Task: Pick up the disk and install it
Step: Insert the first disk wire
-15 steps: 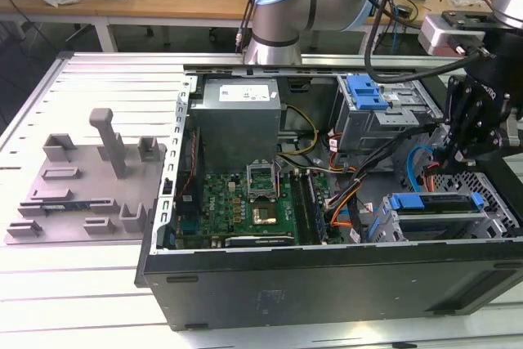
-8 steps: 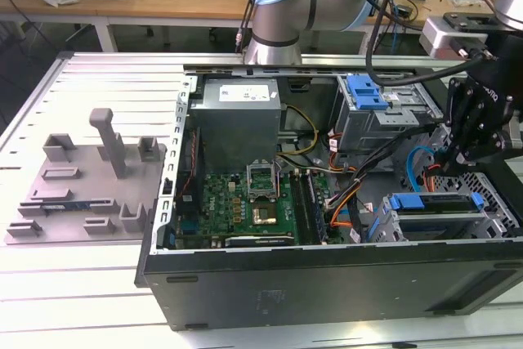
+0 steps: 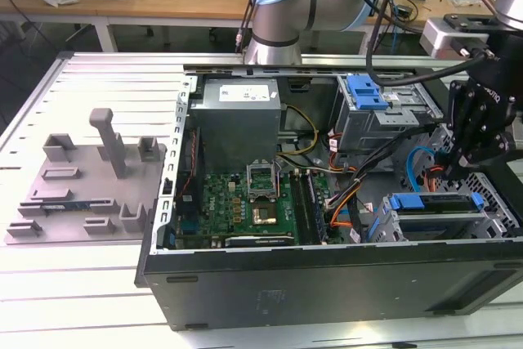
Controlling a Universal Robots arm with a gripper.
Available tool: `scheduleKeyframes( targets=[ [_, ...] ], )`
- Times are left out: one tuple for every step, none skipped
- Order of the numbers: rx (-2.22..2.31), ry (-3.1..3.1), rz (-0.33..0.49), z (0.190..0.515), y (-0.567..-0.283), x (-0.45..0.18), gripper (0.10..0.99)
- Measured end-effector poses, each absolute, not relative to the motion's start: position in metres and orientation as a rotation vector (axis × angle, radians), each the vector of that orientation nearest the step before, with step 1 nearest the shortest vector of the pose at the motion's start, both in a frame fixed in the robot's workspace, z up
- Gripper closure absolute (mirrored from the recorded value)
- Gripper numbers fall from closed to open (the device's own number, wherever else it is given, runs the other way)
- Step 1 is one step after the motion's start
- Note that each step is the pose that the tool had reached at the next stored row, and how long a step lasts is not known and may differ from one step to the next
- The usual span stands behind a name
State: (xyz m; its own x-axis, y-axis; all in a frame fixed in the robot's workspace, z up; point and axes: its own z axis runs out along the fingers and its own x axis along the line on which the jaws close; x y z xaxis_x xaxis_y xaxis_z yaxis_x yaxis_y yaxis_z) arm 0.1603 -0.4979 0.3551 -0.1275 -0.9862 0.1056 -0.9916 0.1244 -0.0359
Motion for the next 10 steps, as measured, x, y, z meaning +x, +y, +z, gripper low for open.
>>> scheduleKeyframes(
  targets=[
    [2.037, -2.312, 0.15, 0.355, -0.4984, 0.1603, 0.922],
    [2.037, -2.308, 0.153, 0.355, -0.4996, 0.1603, 0.922],
    [2.038, -2.303, 0.155, 0.3549, -0.5004, 0.1603, 0.922],
    [2.038, -2.3, 0.157, 0.3549, -0.5008, 0.1603, 0.922],
    [2.039, -2.294, 0.16, 0.355, -0.5013, 0.1603, 0.922],
    [2.041, -2.285, 0.163, 0.355, -0.5018, 0.1603, 0.922],
    [2.042, -2.279, 0.164, 0.355, -0.5021, 0.1604, 0.922],
    [2.043, -2.276, 0.164, 0.3549, -0.5023, 0.1606, 0.922],
    [2.045, -2.272, 0.163, 0.3549, -0.5026, 0.161, 0.922],
    [2.046, -2.271, 0.163, 0.3549, -0.5031, 0.1613, 0.922]
  ],
)
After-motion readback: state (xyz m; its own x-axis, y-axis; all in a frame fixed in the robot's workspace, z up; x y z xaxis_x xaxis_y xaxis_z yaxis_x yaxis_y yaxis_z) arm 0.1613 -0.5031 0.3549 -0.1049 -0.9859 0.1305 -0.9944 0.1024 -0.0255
